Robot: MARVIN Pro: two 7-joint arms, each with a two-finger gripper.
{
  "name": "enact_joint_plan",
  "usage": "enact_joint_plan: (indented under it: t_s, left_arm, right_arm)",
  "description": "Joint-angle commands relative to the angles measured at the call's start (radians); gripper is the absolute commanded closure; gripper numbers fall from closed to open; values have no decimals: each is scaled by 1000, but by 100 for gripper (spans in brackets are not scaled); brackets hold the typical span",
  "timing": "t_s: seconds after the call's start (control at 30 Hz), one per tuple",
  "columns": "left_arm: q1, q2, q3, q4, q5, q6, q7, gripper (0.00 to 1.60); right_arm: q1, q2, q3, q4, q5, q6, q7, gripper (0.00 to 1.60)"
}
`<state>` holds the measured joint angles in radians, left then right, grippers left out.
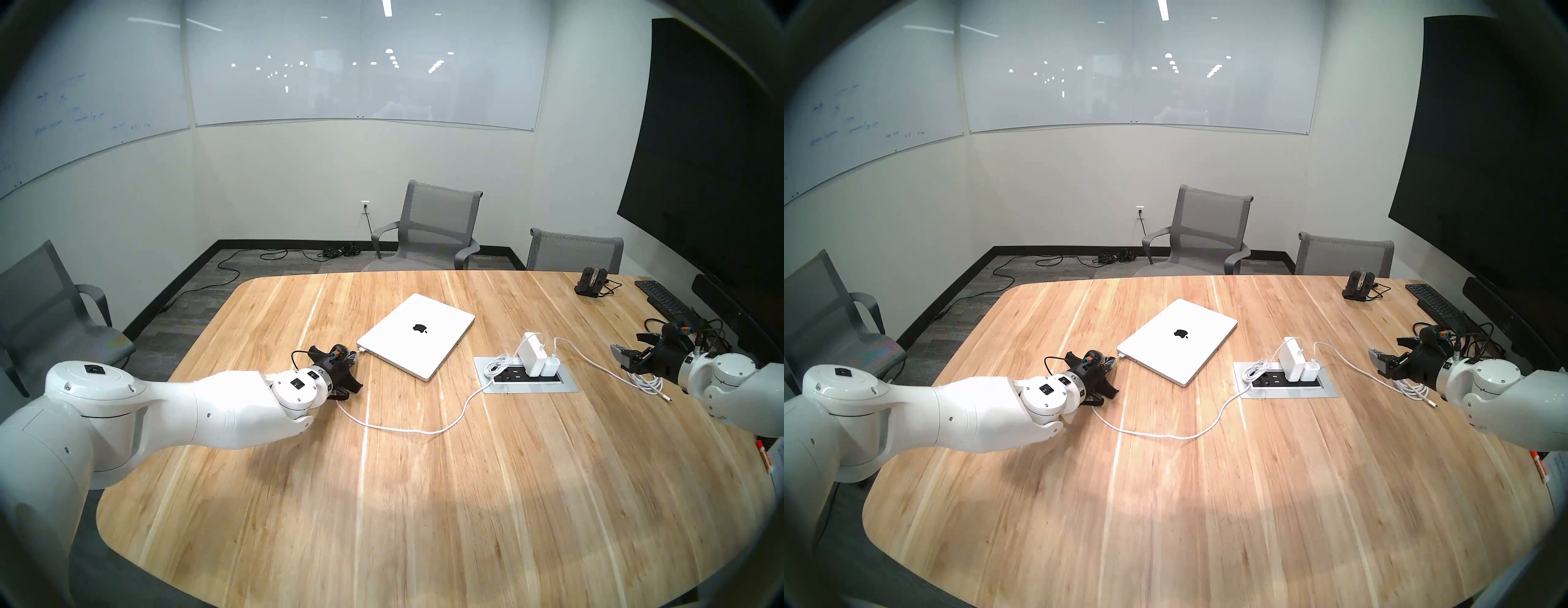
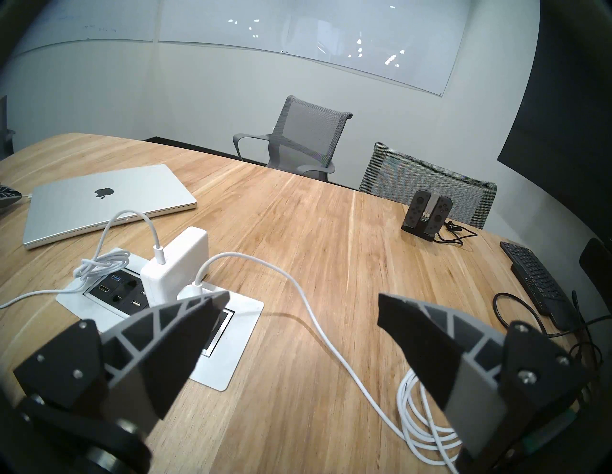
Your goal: Plug the charging cable into the port of a MacBook
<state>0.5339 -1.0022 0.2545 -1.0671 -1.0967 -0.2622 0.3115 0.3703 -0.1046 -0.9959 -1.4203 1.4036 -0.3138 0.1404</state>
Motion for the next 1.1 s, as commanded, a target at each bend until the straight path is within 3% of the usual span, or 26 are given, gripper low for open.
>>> enact_joint_plan:
  t_s: [0.0,0.07,0.1,0.13,0.17,0.7,0.9,0.93,0.97,1.0,1.07]
  left_arm:
    - [-1,-24,-24,31,-22,-40,-45,160]
    - [1,-39,-22,51,-22,-47,-69,160]
    - [2,-46,-22,56,-25,-44,-66,131]
    - [4,-50,-26,66,-30,-57,-88,23]
    - [5,-51,-26,68,-31,-58,-90,0]
    - [6,-59,-26,87,-39,-72,-110,0]
    - [-27,22,-25,-40,11,-126,-61,0]
    - [-34,32,-29,-58,17,-128,-43,23]
    - [-43,48,-27,-77,31,-140,-56,111]
    - [-48,61,-31,-99,39,-144,-44,160]
    - [-59,83,-37,-138,52,-154,-32,160]
  right_arm:
    - [15,2,8,-2,-2,-6,2,0]
    - [15,2,8,-2,-2,-6,2,0]
    - [15,2,9,-2,-2,-6,2,0]
    - [14,2,9,-2,-2,-6,2,0]
    - [14,2,9,-2,-2,-6,2,0]
    - [17,2,7,-2,-2,-6,2,0]
    - [14,2,10,-2,-2,-6,2,0]
    - [13,2,10,-2,-2,-6,2,0]
    - [13,2,10,-2,-2,-5,2,0]
    - [13,2,10,-2,-2,-5,2,0]
    - [12,2,10,-2,-2,-5,2,0]
